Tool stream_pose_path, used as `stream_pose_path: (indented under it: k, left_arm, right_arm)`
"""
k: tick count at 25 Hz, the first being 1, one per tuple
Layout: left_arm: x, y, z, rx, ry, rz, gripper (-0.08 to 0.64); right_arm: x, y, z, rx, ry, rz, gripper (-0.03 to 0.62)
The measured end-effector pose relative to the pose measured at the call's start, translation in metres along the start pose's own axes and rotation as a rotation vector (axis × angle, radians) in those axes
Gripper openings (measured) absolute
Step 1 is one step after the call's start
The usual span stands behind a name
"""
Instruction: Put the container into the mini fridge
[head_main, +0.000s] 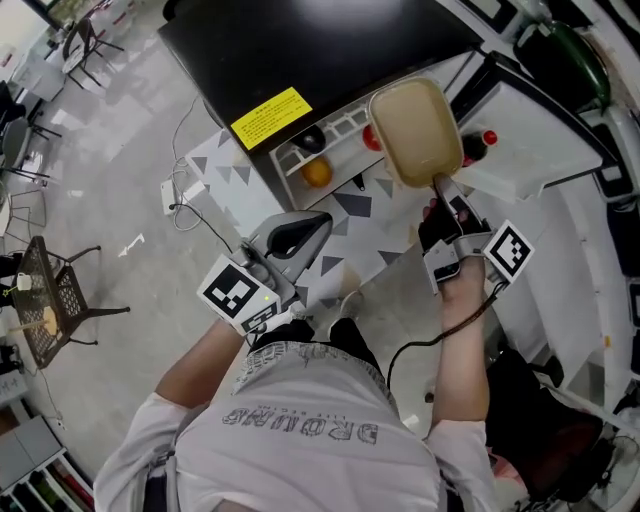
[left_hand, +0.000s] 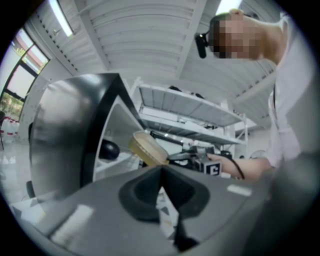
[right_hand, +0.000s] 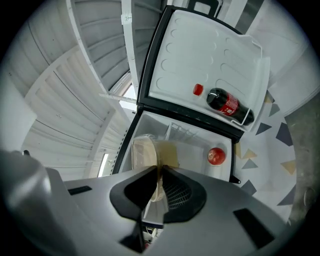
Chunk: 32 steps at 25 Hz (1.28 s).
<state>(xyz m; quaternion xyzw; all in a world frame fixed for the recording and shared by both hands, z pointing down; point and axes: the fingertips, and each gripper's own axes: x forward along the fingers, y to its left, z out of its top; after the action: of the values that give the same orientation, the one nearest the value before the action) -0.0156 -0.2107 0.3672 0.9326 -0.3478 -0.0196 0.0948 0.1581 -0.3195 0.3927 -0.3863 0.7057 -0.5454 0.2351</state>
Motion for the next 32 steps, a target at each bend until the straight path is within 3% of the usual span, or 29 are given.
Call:
stream_pose_path:
  k: [16, 32]
  left_arm:
    - [0.029, 0.005, 0.008, 0.014, -0.008, 0.082, 0.008]
    - [0.026, 0.02, 0.011, 0.015, -0.009, 0.153, 0.008]
  right_arm:
    - [0.048, 0.02, 0.025, 0.036, 0.088, 0.091, 0.043]
    - [0.108, 0.036, 0.018, 0.075, 0.14, 0.155, 0.049]
